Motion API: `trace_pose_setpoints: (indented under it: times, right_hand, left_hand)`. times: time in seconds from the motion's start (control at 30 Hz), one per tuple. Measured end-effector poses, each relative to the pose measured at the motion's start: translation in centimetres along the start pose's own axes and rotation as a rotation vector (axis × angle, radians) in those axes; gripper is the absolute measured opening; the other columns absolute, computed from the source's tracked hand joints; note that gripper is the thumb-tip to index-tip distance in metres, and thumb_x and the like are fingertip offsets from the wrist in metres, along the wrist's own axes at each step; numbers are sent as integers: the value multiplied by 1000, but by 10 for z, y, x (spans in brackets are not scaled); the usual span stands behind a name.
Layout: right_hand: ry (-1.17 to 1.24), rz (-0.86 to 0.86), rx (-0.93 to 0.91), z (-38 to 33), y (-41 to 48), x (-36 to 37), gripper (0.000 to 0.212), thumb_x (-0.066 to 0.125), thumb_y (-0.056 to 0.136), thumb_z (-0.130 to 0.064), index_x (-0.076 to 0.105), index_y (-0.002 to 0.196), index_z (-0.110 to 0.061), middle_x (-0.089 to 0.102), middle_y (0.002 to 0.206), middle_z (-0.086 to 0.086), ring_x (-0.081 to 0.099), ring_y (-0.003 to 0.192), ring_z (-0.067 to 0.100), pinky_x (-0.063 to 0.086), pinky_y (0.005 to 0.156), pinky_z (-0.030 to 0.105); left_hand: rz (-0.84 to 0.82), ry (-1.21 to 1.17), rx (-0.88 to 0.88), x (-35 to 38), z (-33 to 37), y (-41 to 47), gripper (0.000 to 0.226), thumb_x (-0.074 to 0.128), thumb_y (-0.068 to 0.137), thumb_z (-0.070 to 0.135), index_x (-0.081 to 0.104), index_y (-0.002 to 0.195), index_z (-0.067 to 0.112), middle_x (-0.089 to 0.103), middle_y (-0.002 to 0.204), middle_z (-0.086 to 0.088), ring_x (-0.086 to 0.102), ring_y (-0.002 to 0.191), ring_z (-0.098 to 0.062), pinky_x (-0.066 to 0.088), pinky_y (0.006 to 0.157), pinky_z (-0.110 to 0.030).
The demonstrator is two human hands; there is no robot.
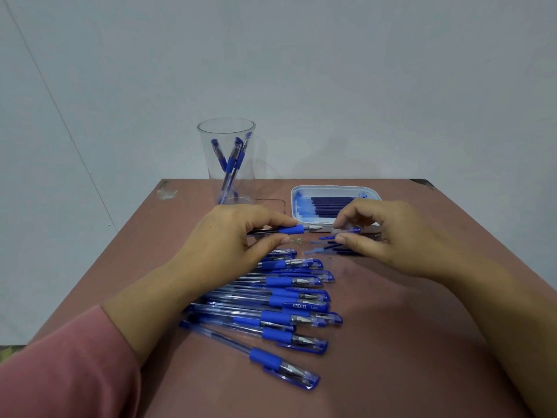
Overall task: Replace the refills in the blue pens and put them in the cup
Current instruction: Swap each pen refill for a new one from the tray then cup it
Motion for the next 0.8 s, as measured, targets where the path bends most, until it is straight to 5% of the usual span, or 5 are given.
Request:
trace_pose_setpoints:
  times: [0.07,0.2,0.57,0.8]
  right_hand:
    - [28,41,-35,-10,0,1,14,70,84,-22,63,90,-33,66,83,-18,62,82,7,47,69,12]
    - [81,71,-27,-14,2,10,12,71,84,-22,64,91,-30,66,81,-12,62,78,9,51,70,20]
    - [217,117,20,-7,0,-4,10,71,83,-20,66,89,-27,64,83,-12,61,78,5,44,60,10]
    - [265,106,3,-17,2,15,13,72,82,-19,67,88,-30,69,85,-12,67,79,7,53,72,17]
  left_hand:
    - [2,-4,0,1,0,0,29,70,86,34,67,115,39,56,93,39,61,89,11,57,76,-25]
    - [16,-19,13,0,1,-1,29,70,87,35,68,116,36,64,95,30,63,87,7,58,73,-28]
    - [28,-4,34,-3,4,0,29,65,88,45,69,114,36,55,93,40,61,87,10,54,74,-17]
    - [22,-12,53,1,11,-1,32,58,87,47,71,112,33,58,88,34,60,80,8,49,70,-11]
Point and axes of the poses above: each hand's wrist, its own y-axis towards the middle knuckle, its own x-axis out of the palm, z = x × y, the point moved 10 cm from there along y, towards the middle knuckle
